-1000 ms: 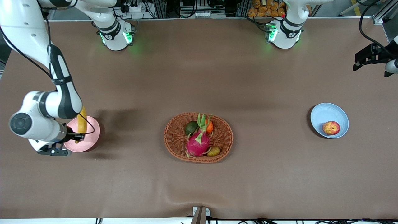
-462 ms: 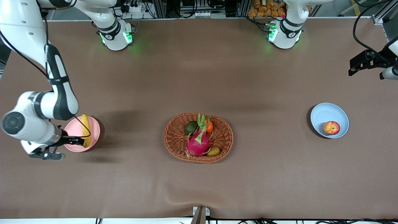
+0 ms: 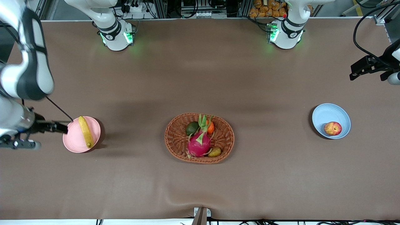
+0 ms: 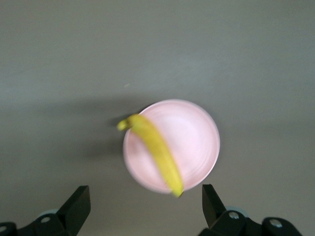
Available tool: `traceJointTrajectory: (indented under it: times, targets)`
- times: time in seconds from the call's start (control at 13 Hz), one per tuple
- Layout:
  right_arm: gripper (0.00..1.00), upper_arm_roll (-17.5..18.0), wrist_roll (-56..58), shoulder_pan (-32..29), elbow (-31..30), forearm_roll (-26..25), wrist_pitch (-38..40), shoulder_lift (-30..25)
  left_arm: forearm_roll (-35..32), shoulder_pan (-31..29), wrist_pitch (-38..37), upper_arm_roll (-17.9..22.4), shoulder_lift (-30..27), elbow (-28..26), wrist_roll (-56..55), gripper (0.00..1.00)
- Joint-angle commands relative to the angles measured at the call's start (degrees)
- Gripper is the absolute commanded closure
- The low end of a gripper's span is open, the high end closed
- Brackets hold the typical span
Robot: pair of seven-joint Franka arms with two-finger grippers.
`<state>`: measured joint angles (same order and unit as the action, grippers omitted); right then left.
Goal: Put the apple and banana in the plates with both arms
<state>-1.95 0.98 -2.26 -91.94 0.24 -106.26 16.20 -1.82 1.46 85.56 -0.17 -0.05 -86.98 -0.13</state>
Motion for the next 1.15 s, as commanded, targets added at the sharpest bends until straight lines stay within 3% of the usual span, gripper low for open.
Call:
traceJointTrajectory:
  times: [0.0, 0.23, 0.38, 0.54, 1.08]
  targets:
    - [0.00, 0.6, 0.9, 0.2, -2.4, 7.0, 8.1, -9.5, -0.3, -0.1, 0.5, 0.1, -0.7, -0.7, -1.5, 0.00]
    - [0.00, 0.7, 0.4, 1.5, 0.0, 5.4, 16.5, -13.6, -0.3, -0.1, 0.5, 0.0, -0.5, -0.7, -1.5, 0.00]
    - [0.00, 0.7, 0.4, 1.2, 7.9, 1.6, 26.0, -13.4, -0.3, -0.1, 0.5, 0.0, -0.5, -0.7, -1.5, 0.00]
    - [0.00, 0.3, 0.2, 0.9, 10.3, 1.4, 31.6, -13.6, -0.3, -0.1, 0.5, 0.0, -0.5, -0.4, -1.5, 0.00]
    - [0.00, 0.4, 0.2, 0.9, 10.2, 1.4, 31.9, -14.6, -0.3, -0.2, 0.5, 0.0, -0.5, -0.4, -0.8, 0.00]
